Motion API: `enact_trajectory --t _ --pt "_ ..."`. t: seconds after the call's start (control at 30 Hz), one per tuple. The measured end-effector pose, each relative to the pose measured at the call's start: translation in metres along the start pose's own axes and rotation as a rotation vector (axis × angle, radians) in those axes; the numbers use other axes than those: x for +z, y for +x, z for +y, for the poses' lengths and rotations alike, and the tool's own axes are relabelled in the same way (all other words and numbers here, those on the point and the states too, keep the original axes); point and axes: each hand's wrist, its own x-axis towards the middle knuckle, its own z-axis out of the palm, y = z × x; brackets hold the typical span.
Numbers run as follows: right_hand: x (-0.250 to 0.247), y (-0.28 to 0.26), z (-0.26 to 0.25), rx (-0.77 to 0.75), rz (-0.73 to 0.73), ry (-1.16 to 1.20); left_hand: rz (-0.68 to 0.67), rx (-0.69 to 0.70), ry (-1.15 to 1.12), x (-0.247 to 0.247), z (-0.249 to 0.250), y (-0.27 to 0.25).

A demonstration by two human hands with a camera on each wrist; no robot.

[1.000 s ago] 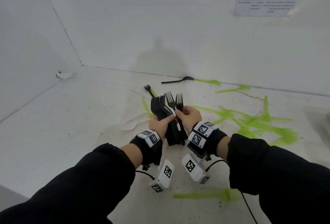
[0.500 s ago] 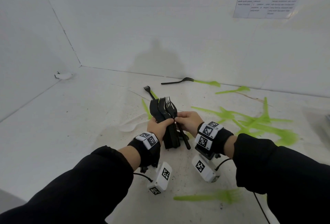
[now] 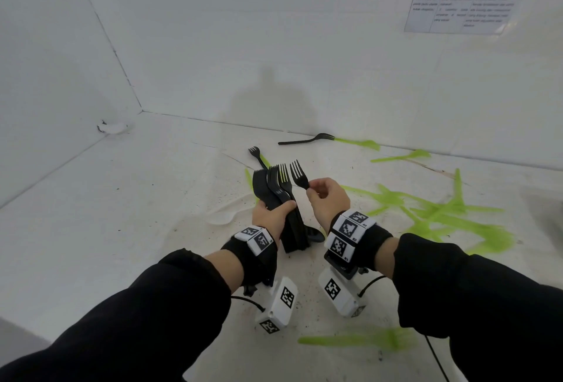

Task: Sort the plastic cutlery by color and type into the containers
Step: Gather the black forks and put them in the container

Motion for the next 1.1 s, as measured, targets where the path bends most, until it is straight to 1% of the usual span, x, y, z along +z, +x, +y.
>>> enact_trajectory --t 0.07,0.2,0.33,0.47,0.6,0.7,0.8,0.87,0.93,1.03,1.1 --pt "0.003 0.001 0.0 0.032 -0.007 0.043 -0.026 -0.002 0.002 0.001 0.001 -0.001" --pt "0.006 0.0 0.0 0.073 -0.114 0.11 -0.084 -0.017 -0.028 0.001 0.002 -0.005" --pt "0.005 -0.004 0.0 0.095 -0.195 0.097 -0.109 -0.085 -0.083 -0.001 0.004 -0.006" --pt "0.006 -0.004 0.002 0.115 -0.206 0.083 -0.095 -0.075 -0.081 -0.003 0.001 -0.005" --pt "0.009 -0.003 0.004 0.117 -0.206 0.155 -0.075 -0.064 -0.066 -0.003 0.001 -0.003" --pt "0.009 -0.004 0.006 0.118 -0.219 0.196 -0.099 -0.074 -0.092 -0.004 0.002 -0.004" --pt "0.009 -0.003 0.01 0.12 -0.245 0.156 -0.134 -0.088 -0.111 -0.004 0.001 -0.006" --pt "0.009 -0.003 0.008 0.163 -0.288 0.15 -0.126 -0.086 -0.104 -0.003 -0.001 -0.006" --pt "0.01 -0.002 0.008 0.163 -0.317 0.097 -0.11 -0.068 -0.08 -0.003 -0.002 -0.006" --pt "0.01 -0.001 0.005 0.13 -0.275 -0.015 -0.117 -0.04 -0.032 -0.004 -0.002 -0.006" --pt "0.008 -0.001 0.002 0.123 -0.269 -0.018 -0.132 -0.048 -0.049 -0.005 0.0 -0.006"
